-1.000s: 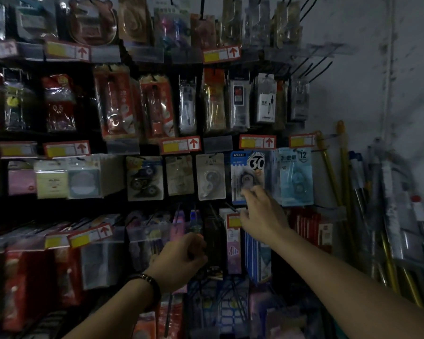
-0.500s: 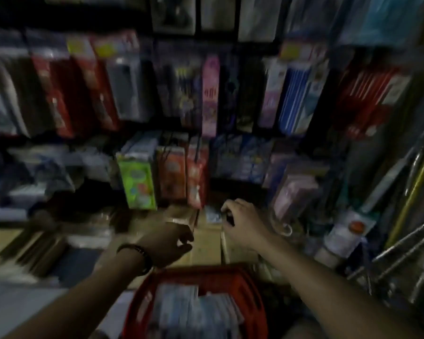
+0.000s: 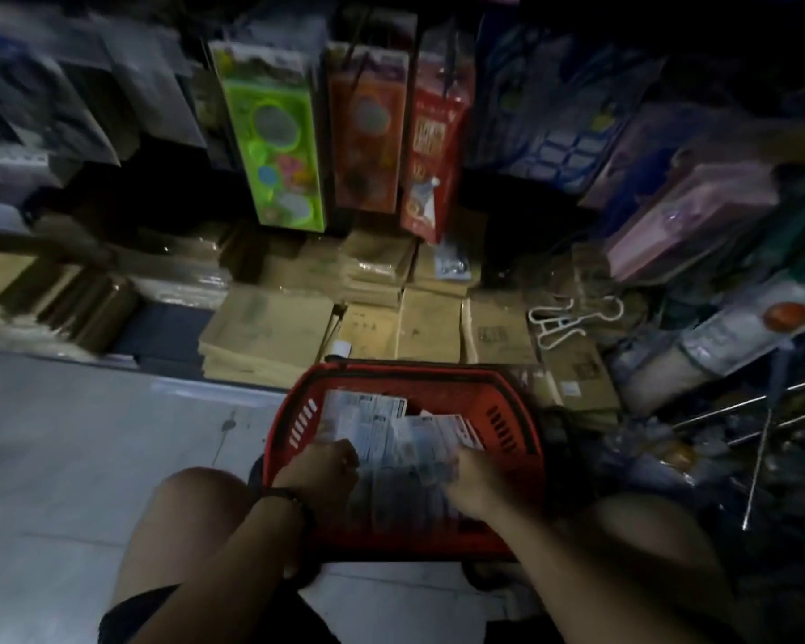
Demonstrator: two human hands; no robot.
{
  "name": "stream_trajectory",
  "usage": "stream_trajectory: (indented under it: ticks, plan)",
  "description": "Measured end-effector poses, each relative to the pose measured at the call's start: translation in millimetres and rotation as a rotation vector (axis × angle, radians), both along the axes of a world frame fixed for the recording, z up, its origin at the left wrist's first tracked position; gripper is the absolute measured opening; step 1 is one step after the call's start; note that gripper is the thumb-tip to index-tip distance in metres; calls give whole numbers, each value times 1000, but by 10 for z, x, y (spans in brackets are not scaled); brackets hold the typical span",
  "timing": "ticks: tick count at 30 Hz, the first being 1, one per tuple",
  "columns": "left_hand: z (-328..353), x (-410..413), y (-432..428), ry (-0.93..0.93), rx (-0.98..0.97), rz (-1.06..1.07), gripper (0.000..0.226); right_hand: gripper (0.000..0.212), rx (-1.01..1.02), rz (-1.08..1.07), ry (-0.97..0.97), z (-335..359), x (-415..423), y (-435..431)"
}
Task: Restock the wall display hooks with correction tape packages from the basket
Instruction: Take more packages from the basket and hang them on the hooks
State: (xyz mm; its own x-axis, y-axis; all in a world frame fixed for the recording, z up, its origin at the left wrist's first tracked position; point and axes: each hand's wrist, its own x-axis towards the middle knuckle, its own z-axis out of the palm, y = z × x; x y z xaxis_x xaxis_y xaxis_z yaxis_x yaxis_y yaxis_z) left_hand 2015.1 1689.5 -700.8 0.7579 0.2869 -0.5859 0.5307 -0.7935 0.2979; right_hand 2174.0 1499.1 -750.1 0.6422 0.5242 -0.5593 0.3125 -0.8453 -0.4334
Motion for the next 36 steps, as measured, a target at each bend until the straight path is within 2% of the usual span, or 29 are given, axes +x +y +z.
stream_trajectory:
  ticks: [4, 6, 8, 11, 16, 18, 19, 20, 22, 23, 25, 27, 30, 32, 36]
  plan:
    - [-224, 85, -125, 150, -75, -41, 41, 18, 90, -293, 183, -497, -56, 40]
    - [-239, 180, -100, 172, -78, -18, 41, 23, 155, -565, 300, -781, -30, 94]
    - [-203, 261, -51, 192, -106, 55, 40, 31, 242, -898, 495, -1008, 20, 169]
    - [-202, 346, 59, 178, -163, 137, 37, 11, 288, -1173, 674, -1071, 126, 305]
    - [-236, 439, 178, 127, -212, 211, 29, 10, 320, -1270, 719, -1359, 307, 471]
    - [-260, 456, 180, 117, -200, 214, 30, 26, 357, -1294, 718, -1536, 335, 528]
    - [-271, 467, 164, 123, -201, 207, 31, 34, 340, -1285, 706, -2036, 416, 447]
    - [-280, 476, 146, 129, -206, 198, 32, 47, 322, -1303, 697, -2530, 488, 368]
    - [-302, 483, 129, 136, -226, 189, 32, 87, 223, -1353, 621, -3049, 631, 287]
    - [-305, 485, 134, 137, -236, 188, 32, 92, 277, -1435, 670, -3081, 642, 298]
    - [-310, 478, 162, 123, -238, 194, 31, 71, 390, -1512, 688, -2929, 620, 360]
    - [-320, 471, 178, 117, -246, 202, 30, 61, 435, -1477, 690, -2019, 515, 557]
    - [-332, 477, 160, 140, -255, 156, 32, 35, 504, -1475, 706, -1585, 479, 662]
    - [-353, 484, 151, 136, -261, 149, 33, 35, 505, -1486, 695, -1469, 485, 710]
    - [-387, 482, 147, 113, -259, 154, 32, 49, 544, -1560, 631, -1464, 468, 700]
